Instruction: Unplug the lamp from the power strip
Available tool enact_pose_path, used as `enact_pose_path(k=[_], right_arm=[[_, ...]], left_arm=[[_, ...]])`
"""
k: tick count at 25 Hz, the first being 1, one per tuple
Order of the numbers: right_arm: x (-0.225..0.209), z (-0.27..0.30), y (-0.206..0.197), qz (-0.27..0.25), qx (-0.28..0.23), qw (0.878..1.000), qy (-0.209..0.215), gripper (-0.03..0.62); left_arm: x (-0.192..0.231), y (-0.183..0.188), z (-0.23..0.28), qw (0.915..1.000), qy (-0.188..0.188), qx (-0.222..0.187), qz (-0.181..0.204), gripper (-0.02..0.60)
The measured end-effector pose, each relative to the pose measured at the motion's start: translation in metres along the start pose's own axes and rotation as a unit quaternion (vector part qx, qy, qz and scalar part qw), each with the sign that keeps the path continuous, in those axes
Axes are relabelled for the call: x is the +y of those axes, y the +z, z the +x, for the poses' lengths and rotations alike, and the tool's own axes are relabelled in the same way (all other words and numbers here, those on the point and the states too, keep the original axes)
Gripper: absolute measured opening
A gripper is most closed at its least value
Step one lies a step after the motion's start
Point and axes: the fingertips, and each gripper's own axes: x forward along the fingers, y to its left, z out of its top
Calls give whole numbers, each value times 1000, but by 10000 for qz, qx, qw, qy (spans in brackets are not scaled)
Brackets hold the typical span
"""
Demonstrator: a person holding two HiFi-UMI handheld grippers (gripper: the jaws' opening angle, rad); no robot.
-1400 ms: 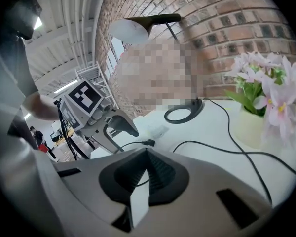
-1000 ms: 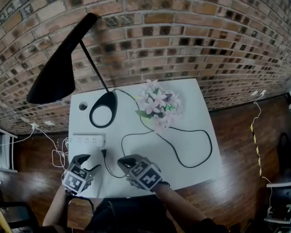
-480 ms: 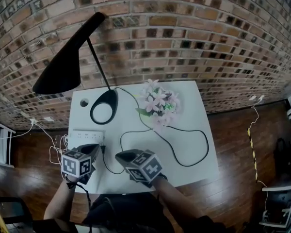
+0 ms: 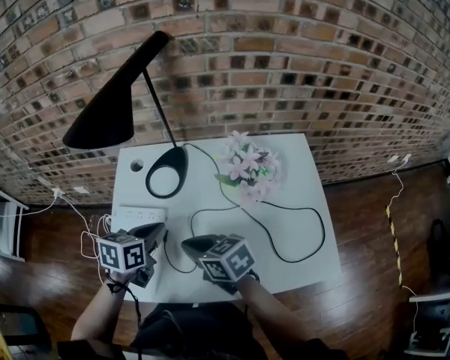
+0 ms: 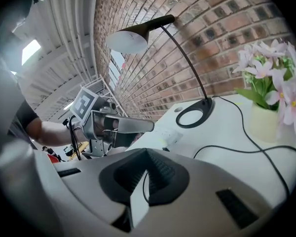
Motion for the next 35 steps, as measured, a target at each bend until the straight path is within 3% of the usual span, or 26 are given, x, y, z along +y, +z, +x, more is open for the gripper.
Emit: enact_pose_path(k=[5, 18, 24, 35], right_arm=[[6, 5, 7, -17, -92, 9999, 87, 0], [18, 22, 41, -132, -293, 9994, -94, 0], [40, 54, 56, -185, -229, 9994, -161, 0], [68, 103, 63, -289, 19, 9993, -224, 0]], left_arm=[[-2, 10, -13, 9998, 13, -181, -77, 23], [13, 35, -32, 9984, -85, -496, 252, 25], [39, 53, -61, 9963, -201, -697, 472, 24], [94, 52, -97, 9954, -103, -897, 325, 25]])
